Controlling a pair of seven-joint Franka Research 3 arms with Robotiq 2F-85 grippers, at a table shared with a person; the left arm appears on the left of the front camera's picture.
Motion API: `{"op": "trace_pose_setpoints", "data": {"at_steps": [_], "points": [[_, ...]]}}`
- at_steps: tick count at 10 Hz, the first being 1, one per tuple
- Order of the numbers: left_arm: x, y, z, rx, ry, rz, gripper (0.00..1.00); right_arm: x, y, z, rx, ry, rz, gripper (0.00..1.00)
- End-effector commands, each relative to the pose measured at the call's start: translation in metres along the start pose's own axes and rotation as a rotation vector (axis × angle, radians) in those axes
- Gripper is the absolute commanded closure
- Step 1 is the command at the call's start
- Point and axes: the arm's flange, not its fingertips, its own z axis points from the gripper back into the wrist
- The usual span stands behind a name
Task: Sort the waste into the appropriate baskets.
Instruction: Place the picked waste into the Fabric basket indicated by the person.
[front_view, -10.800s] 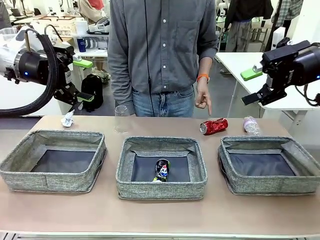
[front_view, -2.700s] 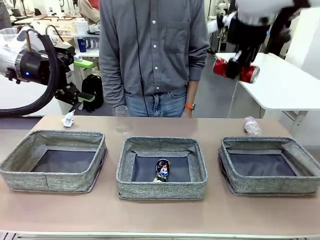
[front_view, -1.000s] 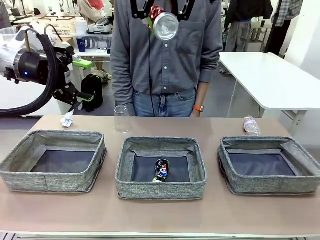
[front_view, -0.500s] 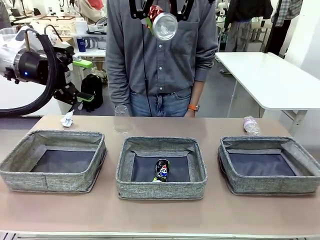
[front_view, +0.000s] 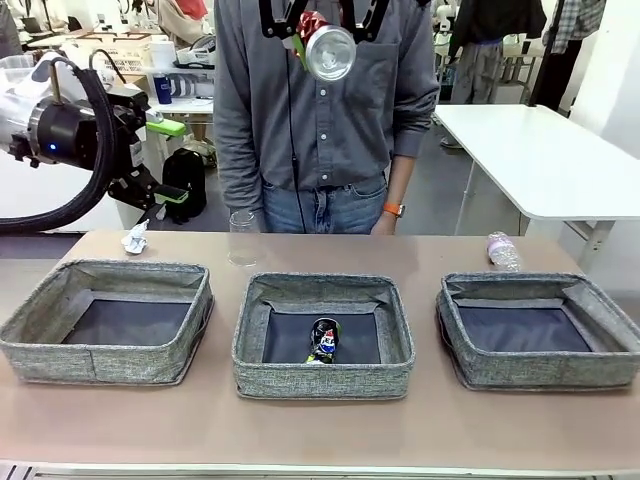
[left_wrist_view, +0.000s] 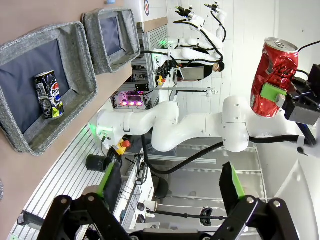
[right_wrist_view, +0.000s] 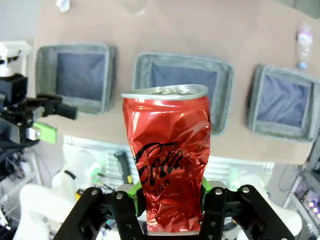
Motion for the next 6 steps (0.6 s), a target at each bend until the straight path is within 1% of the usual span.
{"op": "trace_pose_setpoints", "data": {"at_steps": [1, 6], "points": [[-0.0018, -0.0015, 0.0007, 0.008, 0.005, -0.012, 0.00, -0.0014, 0.0013, -0.0016, 0.004, -0.016, 0.000, 0.71], [-0.0018, -0.0015, 0.0007, 0.008, 0.005, -0.012, 0.00, -0.0014, 0.0013, -0.0016, 0.004, -0.016, 0.000, 0.71]]}}
